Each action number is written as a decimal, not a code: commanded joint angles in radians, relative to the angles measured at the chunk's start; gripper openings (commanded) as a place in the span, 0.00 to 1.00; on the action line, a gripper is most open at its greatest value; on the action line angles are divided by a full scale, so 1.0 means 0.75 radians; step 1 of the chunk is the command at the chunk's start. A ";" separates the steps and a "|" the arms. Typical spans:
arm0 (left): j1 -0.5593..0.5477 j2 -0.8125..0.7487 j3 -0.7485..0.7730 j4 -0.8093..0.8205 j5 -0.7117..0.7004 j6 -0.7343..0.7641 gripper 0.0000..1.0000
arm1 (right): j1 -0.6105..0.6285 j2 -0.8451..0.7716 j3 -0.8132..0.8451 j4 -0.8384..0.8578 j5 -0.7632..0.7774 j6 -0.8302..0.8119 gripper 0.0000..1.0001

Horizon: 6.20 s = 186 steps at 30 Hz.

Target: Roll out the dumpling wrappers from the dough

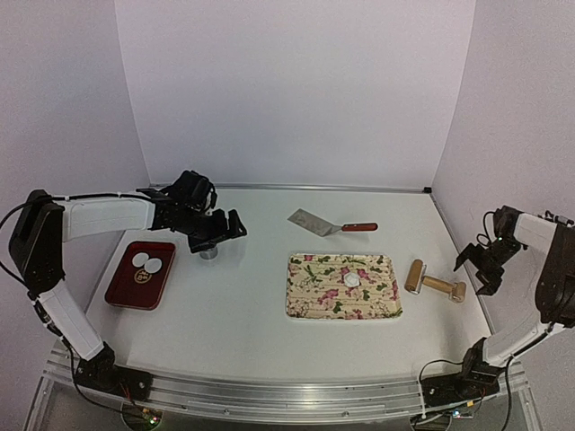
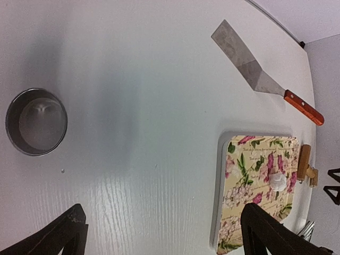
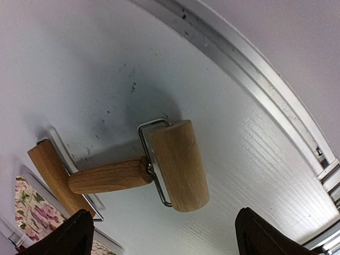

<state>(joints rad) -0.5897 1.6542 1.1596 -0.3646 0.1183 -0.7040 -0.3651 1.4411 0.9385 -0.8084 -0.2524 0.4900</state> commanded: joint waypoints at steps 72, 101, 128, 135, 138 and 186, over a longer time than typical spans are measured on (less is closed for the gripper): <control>0.003 -0.157 0.250 -0.220 0.142 0.025 1.00 | -0.024 -0.008 -0.034 0.158 -0.534 -0.083 0.00; -0.112 -0.003 0.403 0.297 0.815 -0.037 1.00 | 1.001 0.215 0.695 0.123 -0.402 0.286 0.00; -0.117 0.166 0.521 0.019 0.798 0.010 0.05 | 1.272 0.513 1.014 0.123 -0.424 0.270 0.05; -0.035 0.073 0.394 0.162 0.800 -0.150 0.00 | 1.248 0.440 0.987 0.123 -0.447 0.241 0.85; 0.016 0.019 0.333 0.262 0.838 -0.246 0.00 | 1.216 0.393 0.972 0.127 -0.515 0.231 0.96; 0.093 -0.179 0.147 0.778 1.202 -0.587 0.00 | 1.350 0.447 0.659 1.614 -1.089 1.069 0.61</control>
<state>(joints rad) -0.5145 1.5642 1.2671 0.1421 1.0396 -1.1530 0.6317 1.7988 1.4394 0.3060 -1.0823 1.2690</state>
